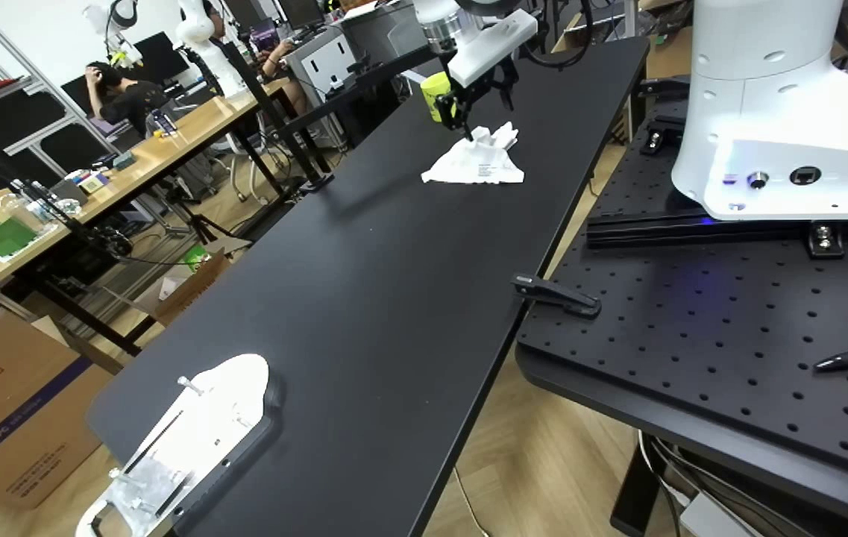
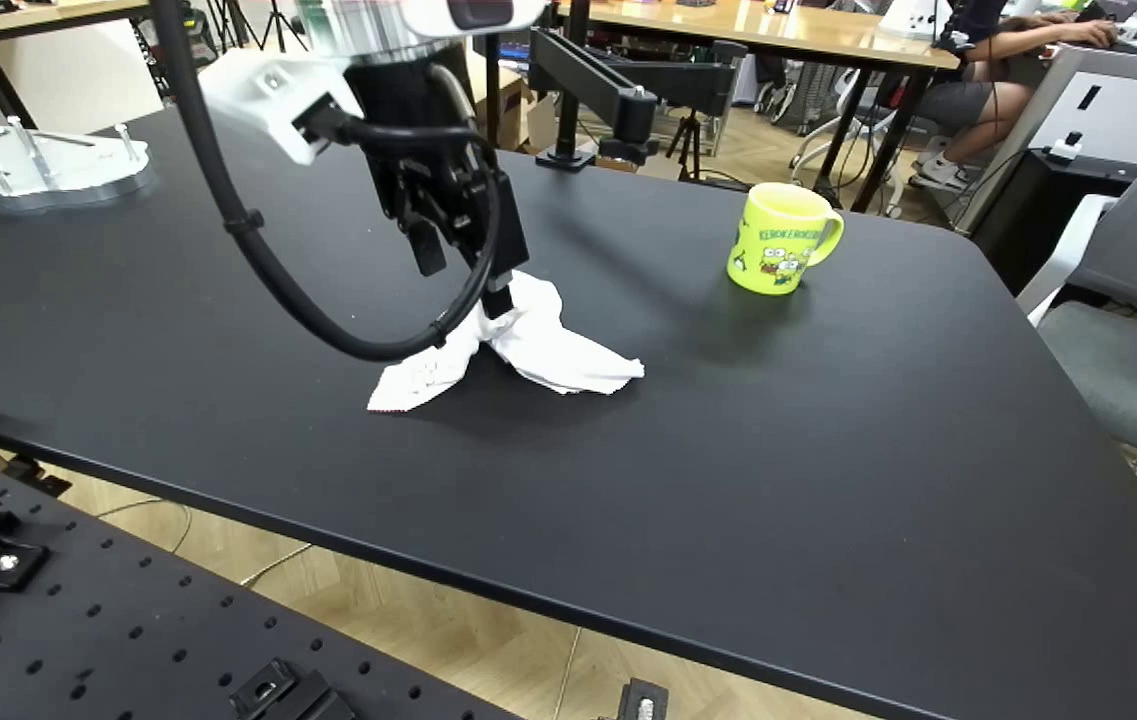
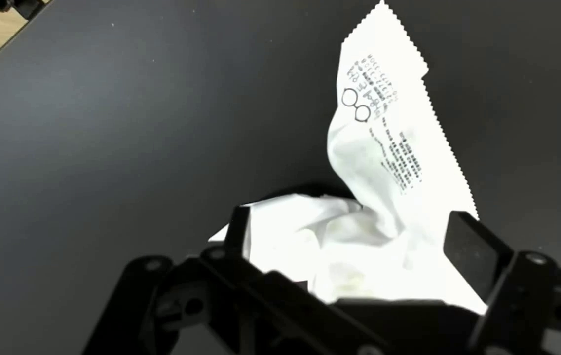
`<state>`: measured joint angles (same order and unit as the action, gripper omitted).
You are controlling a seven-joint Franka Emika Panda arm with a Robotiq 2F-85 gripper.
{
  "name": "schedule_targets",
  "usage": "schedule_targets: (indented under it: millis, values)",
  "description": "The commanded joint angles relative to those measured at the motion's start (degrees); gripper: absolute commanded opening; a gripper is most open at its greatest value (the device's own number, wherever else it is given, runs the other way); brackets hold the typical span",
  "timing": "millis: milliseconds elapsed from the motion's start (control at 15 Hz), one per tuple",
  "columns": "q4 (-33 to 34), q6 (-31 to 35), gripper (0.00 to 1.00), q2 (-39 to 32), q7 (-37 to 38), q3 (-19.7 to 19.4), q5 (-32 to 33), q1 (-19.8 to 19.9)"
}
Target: Hang the white towel on the black stand
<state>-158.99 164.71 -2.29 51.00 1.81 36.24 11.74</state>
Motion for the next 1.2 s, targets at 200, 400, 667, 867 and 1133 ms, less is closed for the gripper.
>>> schedule_targets:
  millis: [200, 400, 667, 867, 1133]
  values:
    - [3.46, 5.44, 1.00, -8.34, 1.83, -3.36, 3.83, 1.02]
    - [5.50, 6.87, 1.00, -10.90, 1.97, -4.72, 4.69, 0.09]
    - [8.43, 7.48, 1.00, -12.89, 2.23, -6.52, 6.78, -1.57]
    - [9.62, 7.90, 0.69, -13.94, 1.95, -7.20, 7.35, -2.52]
    - [9.46, 8.22, 0.41, -14.46, 1.16, -6.69, 6.63, -3.46]
